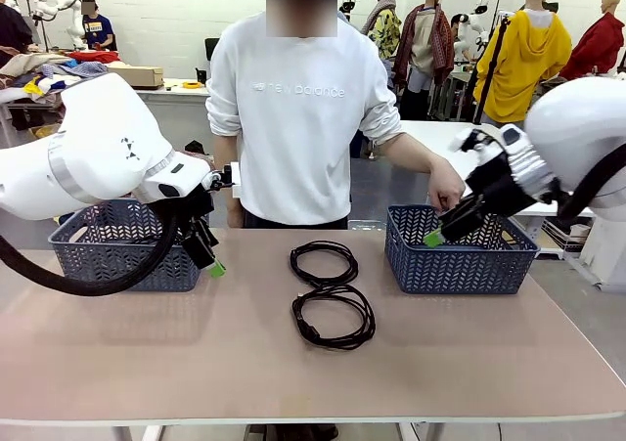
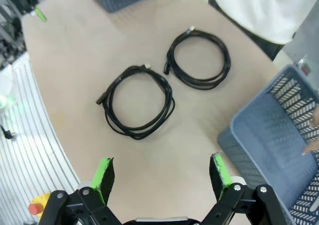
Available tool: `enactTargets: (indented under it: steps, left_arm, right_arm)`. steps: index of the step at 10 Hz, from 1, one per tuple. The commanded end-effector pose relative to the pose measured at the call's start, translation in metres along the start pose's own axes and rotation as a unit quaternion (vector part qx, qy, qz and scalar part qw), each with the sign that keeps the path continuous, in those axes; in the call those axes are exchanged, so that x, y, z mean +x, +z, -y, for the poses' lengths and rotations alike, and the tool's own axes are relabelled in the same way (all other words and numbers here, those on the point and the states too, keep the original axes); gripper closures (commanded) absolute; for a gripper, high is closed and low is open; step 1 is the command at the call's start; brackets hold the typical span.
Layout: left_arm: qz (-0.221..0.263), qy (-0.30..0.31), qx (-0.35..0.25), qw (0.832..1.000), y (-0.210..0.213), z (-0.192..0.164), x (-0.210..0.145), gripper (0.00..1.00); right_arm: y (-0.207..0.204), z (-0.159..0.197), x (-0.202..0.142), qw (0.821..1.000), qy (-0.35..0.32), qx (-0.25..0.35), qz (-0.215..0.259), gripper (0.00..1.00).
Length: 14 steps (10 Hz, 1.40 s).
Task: Organize the cables according to human instructions.
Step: Pick up a bundle of cables and place it in the basket indicated by the human.
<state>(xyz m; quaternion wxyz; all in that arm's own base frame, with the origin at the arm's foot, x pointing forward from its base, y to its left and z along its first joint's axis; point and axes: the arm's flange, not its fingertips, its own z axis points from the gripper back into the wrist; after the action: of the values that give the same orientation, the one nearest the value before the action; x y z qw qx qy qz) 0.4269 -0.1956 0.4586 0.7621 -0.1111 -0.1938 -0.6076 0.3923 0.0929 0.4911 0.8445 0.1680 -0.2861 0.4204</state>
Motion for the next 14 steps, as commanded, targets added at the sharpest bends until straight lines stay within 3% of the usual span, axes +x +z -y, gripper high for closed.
enactTargets:
  steps: [1, 7, 14]
  left_arm:
    - [-0.001, -0.001, 0.003, 1.000, 0.001, 0.000, 0.000, 0.00]
    - [-0.001, -0.001, 0.003, 1.000, 0.001, 0.000, 0.000, 0.00]
    - [-0.001, -0.001, 0.003, 1.000, 0.001, 0.000, 0.000, 0.00]
  right_arm:
    - [-0.018, -0.012, 0.022, 0.997, -0.011, -0.029, -0.067, 0.00]
    - [-0.106, -0.061, 0.062, 0.983, 0.022, -0.037, -0.176, 0.00]
    - [-0.118, -0.067, 0.055, 0.984, 0.031, -0.022, -0.174, 0.00]
